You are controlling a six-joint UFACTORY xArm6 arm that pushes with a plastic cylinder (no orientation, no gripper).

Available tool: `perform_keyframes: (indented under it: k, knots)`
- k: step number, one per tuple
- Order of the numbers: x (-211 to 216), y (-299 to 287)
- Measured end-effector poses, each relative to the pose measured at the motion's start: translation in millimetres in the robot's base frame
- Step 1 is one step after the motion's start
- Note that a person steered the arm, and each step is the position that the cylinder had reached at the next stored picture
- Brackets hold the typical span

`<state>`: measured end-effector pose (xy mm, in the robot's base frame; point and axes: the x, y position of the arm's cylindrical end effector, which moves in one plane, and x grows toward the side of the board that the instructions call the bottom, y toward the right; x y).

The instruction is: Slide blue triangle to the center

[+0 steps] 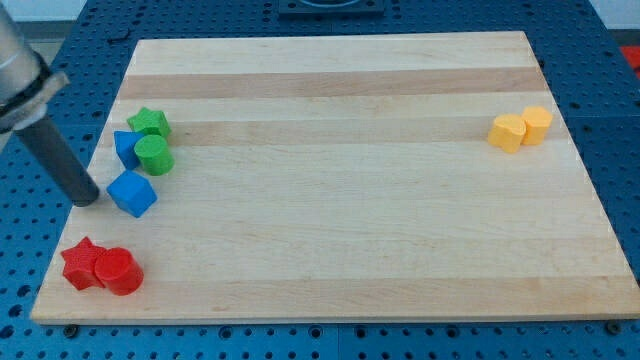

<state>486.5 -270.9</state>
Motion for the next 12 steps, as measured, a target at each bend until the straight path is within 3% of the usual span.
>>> perform_keyframes:
  k: [2,3,5,6,8,11,12]
  knots:
    - [-3,160]
    - [-9,180]
    - [30,60]
    - [4,16]
    - [-60,5]
    - [-70,-16]
    - [-81,12]
